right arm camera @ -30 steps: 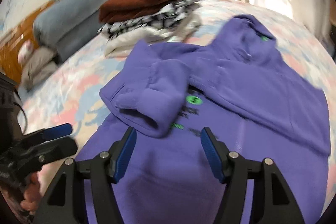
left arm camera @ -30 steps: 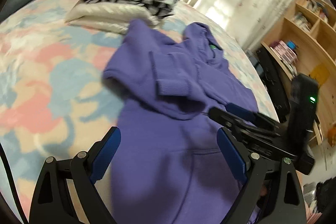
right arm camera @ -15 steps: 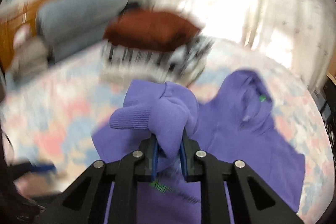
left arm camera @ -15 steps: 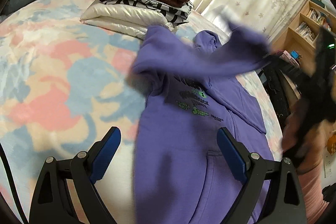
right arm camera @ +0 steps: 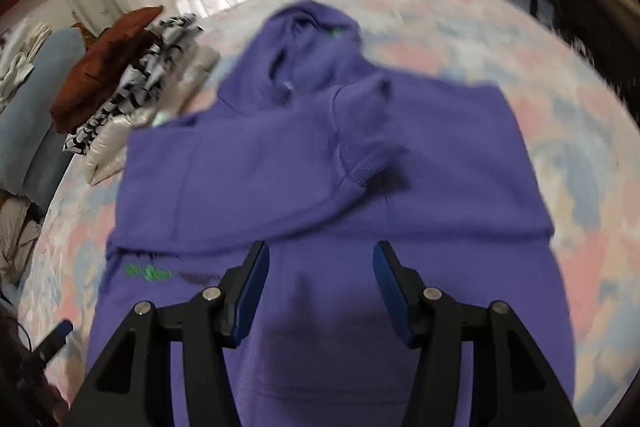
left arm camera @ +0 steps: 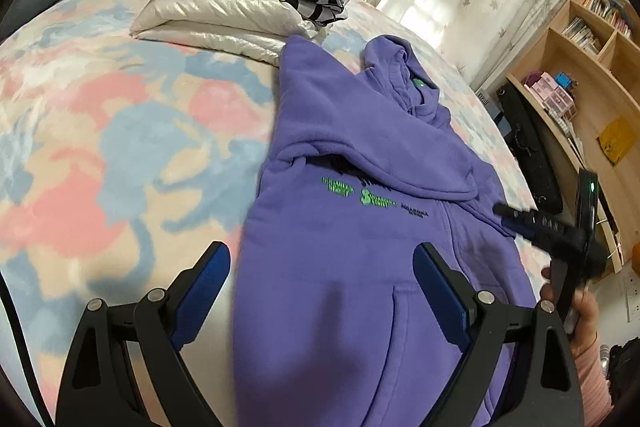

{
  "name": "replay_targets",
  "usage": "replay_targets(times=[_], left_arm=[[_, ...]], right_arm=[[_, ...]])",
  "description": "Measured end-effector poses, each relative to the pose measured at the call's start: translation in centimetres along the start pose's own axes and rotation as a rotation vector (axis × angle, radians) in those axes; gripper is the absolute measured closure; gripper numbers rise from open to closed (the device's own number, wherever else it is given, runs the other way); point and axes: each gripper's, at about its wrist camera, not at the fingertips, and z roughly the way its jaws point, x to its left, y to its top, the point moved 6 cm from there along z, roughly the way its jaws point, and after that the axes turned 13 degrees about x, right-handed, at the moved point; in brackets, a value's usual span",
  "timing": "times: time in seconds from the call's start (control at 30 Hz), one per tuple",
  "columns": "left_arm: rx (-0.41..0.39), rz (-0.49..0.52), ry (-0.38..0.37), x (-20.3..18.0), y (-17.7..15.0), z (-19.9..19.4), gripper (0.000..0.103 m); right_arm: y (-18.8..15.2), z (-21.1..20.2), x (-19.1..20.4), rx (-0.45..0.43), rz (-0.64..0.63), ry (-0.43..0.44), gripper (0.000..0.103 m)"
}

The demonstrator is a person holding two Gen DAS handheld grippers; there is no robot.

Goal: Fold large clothes

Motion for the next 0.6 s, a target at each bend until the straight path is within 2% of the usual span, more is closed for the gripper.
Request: replay_targets(times=[0.17,0.3,0.43,0.6], left_arm=[[0.02,0.027,0.043,-0.6,4.2,1.7,0.011],[0.044,0.035,0.088,-0.3,7.9,3.9,0.011],[0.085,-0.021,0.104,1.6,12.1,7.0,0.011],[0.111,-0.106,0.091,4.0,15.5,10.0,0.011]], right_arm=[[1.4,0.4,-1.6,0.003,0.038,0.079,0.049],[4.2,1.4,-3.4,0.005,0.097,0.157,0.048],[6.8,3.4,-5.7,0.014,0.173,0.197,0.048],[8.6,6.1,-6.5,0.04,0.166,0.21,0.048]])
